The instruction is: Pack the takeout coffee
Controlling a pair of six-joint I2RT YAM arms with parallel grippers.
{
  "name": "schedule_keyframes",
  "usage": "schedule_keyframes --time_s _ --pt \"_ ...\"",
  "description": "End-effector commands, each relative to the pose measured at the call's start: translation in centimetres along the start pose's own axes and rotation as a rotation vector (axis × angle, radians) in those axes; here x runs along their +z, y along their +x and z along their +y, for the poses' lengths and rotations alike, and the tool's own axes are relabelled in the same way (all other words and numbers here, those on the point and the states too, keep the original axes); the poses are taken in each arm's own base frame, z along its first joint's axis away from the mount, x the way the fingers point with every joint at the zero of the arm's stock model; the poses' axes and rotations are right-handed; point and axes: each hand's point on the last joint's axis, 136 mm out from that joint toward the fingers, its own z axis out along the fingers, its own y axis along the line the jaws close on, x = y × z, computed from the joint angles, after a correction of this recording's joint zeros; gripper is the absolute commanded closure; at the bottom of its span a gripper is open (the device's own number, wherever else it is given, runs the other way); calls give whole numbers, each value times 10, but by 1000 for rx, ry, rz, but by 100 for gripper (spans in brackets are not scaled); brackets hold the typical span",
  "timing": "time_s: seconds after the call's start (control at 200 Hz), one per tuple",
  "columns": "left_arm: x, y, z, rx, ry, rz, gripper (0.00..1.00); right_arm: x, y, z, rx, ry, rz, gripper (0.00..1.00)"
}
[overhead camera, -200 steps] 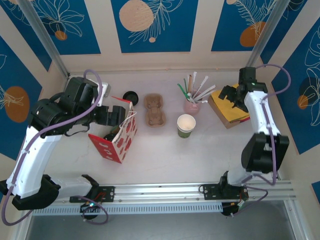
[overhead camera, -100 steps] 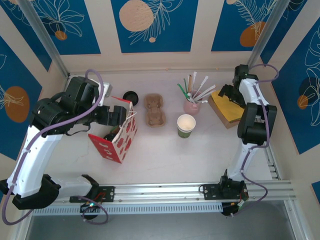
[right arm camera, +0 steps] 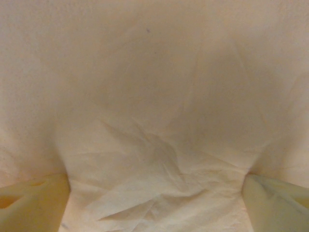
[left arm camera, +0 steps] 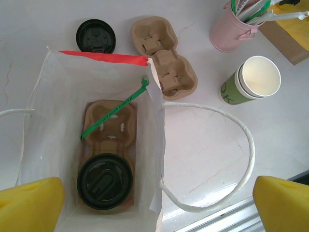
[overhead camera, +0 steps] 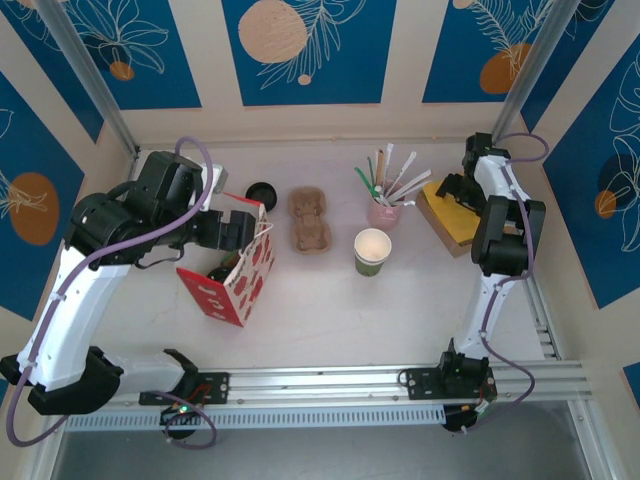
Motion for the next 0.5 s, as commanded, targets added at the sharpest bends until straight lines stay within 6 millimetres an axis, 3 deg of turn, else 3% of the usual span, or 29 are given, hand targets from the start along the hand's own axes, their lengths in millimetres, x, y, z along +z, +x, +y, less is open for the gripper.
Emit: schedule_keyframes --time_s 0.0,0.06,0.21,0.355,0.495 --pt "0 1 4 11 -13 1 0 3 9 -7 3 1 35 14" --pt "0 1 5 13 -19 1 0 2 12 -9 3 -3 37 21" --pt "0 2 6 17 -25 2 0 -5 15 -9 -4 -24 19 28" --pt "1 4 7 20 -28 10 0 -12 15 -8 -15 -39 10 53" --pt "1 4 7 23 -25 7 0 -20 14 -9 -14 -41 -6 58"
